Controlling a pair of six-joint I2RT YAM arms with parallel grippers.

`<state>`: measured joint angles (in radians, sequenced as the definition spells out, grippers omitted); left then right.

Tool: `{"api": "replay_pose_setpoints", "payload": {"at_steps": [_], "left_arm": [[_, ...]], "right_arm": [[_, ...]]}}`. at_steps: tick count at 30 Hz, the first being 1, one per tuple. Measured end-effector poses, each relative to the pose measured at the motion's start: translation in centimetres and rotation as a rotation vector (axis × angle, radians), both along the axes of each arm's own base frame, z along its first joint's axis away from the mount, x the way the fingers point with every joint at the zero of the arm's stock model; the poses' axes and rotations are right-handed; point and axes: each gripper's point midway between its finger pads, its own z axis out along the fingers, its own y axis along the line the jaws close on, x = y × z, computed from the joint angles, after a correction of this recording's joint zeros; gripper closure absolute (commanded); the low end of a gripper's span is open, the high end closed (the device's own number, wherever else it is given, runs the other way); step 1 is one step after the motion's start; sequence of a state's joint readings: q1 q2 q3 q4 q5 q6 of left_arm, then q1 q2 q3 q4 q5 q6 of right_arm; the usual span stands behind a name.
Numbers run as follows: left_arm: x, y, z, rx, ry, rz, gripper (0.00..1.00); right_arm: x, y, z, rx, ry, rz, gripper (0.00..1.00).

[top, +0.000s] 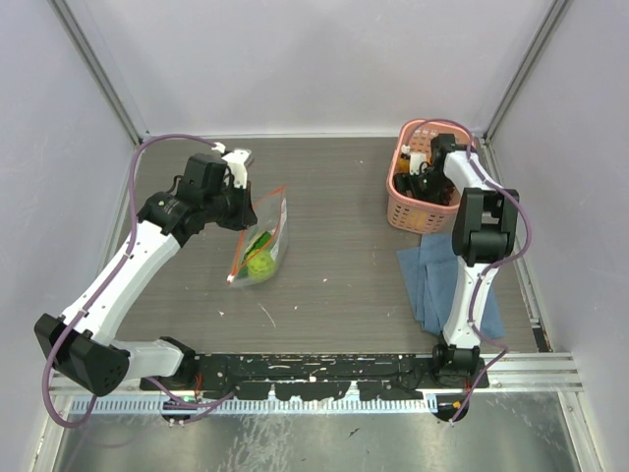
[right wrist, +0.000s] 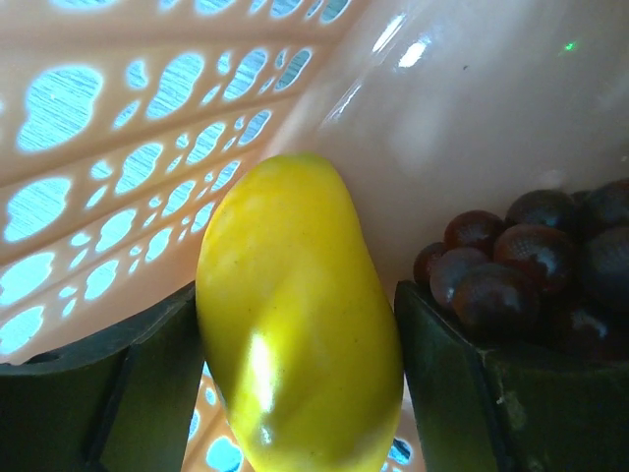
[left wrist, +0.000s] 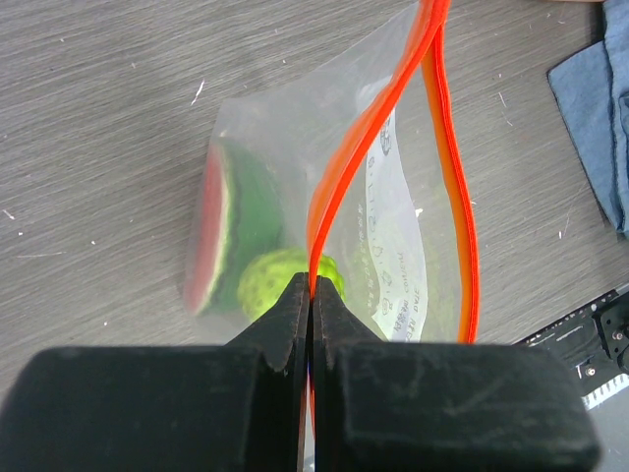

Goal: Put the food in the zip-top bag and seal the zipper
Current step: Pick up the fake fruit from the bin.

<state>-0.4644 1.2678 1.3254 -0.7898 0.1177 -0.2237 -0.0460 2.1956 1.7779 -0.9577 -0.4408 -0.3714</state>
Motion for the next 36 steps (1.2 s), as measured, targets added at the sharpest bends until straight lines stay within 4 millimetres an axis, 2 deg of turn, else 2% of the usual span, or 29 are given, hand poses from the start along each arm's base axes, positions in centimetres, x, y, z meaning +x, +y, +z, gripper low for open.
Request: {"api": "replay_pose_setpoints", "payload": {"at_steps": [6,11,19,30,36], "left_arm": [[0.0,0.0,0.0,0.0,0.0,0.0,1.0],[0.0,0.0,0.0,0.0,0.0,0.0,1.0],[0.0,0.0,0.0,0.0,-0.001,0.0,1.0],[-0.1,0.1,0.3,-0.005,-0.01,0.0,1.0],[-0.1,0.1,0.4,-0.005,-0.01,0.0,1.0]], "right_arm": [[0.2,-0.2,1.7,-0.032,-0.051,-0.053,0.71],[0.8,-0.3,4.6,-0.044,-0.135,-0.102,0.78],[1.3,-0.8,8.5,-0.055,-0.269,-0.195,0.8],[1.6,-2.6,10.6,-0.099,-0.449,-0.402,0.82],[1.5,-2.4,13.4,-0.067,-0.579,-0.472,0.86]]}}
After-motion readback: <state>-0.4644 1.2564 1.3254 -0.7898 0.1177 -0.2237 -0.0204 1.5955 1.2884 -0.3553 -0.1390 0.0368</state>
